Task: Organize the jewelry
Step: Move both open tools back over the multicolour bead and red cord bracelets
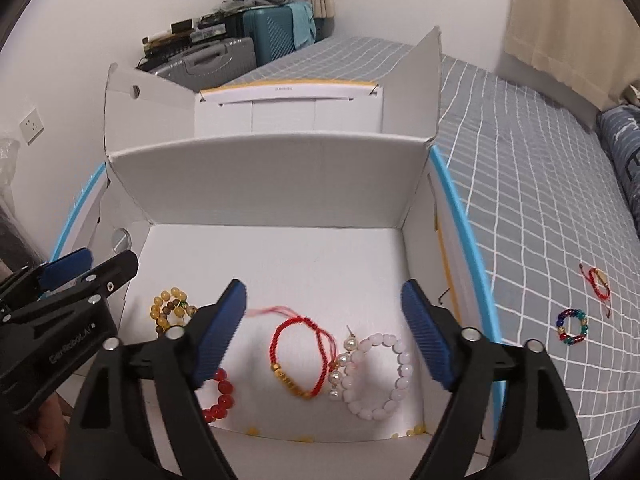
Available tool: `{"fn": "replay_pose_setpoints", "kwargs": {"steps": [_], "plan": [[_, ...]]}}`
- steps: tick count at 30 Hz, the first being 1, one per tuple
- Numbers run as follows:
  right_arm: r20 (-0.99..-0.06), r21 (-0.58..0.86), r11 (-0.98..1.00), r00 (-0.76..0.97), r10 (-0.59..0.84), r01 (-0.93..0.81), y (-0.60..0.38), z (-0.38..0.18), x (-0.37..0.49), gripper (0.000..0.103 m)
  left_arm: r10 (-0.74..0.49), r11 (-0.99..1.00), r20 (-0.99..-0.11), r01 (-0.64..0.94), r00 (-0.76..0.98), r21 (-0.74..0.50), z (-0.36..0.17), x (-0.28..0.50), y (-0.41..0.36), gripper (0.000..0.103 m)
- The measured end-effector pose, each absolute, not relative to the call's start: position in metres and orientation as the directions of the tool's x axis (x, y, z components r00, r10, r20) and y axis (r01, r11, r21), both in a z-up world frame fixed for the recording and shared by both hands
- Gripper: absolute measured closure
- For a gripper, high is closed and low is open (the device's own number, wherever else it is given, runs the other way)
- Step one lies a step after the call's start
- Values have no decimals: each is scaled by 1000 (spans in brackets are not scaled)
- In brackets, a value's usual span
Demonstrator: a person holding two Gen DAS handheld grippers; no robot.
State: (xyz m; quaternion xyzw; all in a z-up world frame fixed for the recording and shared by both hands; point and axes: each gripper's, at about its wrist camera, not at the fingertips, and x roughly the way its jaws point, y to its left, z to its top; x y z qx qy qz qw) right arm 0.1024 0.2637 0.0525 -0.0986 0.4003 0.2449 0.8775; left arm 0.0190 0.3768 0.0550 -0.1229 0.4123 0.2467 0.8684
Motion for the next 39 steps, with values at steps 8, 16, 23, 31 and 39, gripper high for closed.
{"fn": "replay_pose_setpoints", "kwargs": {"steps": [8, 16, 23, 31, 39], "plan": [[-725, 4, 868, 597, 345, -497, 254, 67, 101, 8, 383, 836, -744, -548, 548, 26, 69, 13, 372, 6], [-715, -8, 877, 616, 331, -481, 244, 75, 99, 8, 379, 838, -745, -545, 549, 25, 73, 13, 367, 6], [-709, -4, 897, 634, 310, -443, 214, 84, 101, 8, 356, 856, -731, -518, 582, 4, 83, 20, 345, 6], [-695, 6, 946, 679, 237, -324, 138, 95, 115, 8, 298, 902, -717, -431, 630, -4, 91, 44, 292, 6], [-704, 7, 987, 700, 121, -164, 32, 99, 148, 8, 192, 960, -706, -280, 682, -9, 98, 82, 203, 6]]}}
